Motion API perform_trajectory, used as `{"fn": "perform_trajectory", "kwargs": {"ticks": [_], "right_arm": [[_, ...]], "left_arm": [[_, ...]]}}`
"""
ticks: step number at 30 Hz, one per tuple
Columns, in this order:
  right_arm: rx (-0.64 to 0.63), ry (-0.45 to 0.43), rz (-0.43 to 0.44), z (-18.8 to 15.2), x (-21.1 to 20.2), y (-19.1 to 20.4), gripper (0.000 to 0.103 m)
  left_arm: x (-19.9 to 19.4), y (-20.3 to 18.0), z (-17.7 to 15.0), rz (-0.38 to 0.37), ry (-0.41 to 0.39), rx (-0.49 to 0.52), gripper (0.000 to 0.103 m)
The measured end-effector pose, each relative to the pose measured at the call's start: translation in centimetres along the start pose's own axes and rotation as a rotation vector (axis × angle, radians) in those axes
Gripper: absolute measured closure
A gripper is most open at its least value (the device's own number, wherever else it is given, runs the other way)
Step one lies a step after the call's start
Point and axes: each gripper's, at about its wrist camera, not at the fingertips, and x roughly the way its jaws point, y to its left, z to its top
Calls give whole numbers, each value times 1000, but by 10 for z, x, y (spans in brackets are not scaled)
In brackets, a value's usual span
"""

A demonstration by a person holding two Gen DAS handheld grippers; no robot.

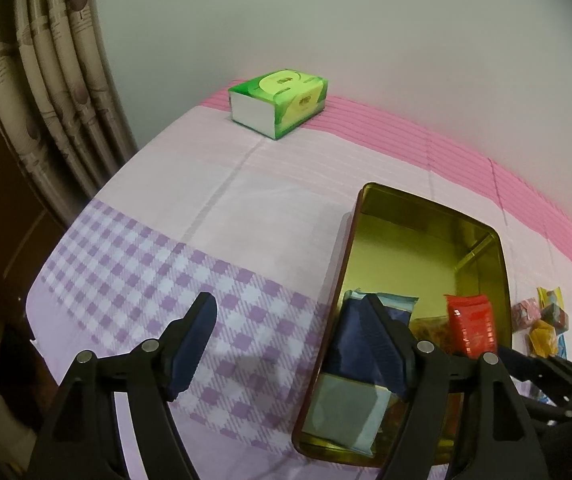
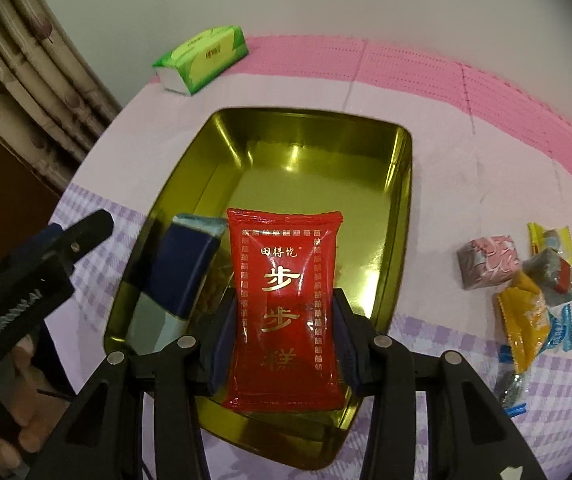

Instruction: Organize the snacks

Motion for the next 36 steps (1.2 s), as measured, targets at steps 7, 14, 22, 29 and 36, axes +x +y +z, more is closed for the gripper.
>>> {"fn": "perform_trajectory", "kwargs": {"ticks": [7,14,22,29,36], "right_arm": [[3,9,-22,-2,11,-2,62],[0,11,-43,-4,19,-5,62],[-19,6,-56,-4,22,-1,60],[-31,-4,-53,-6,21,2,54],[-11,-31,-5,-6,6,-4,51]], "left_arm": [[1,-1,-1,1,3,5,29],[1,-1,-1,2,7,-2,28],[2,9,-1,3,21,-47,28],[4,11,-1,2,27,-51,28],[4,8,-1,3,28,-40,28]]}}
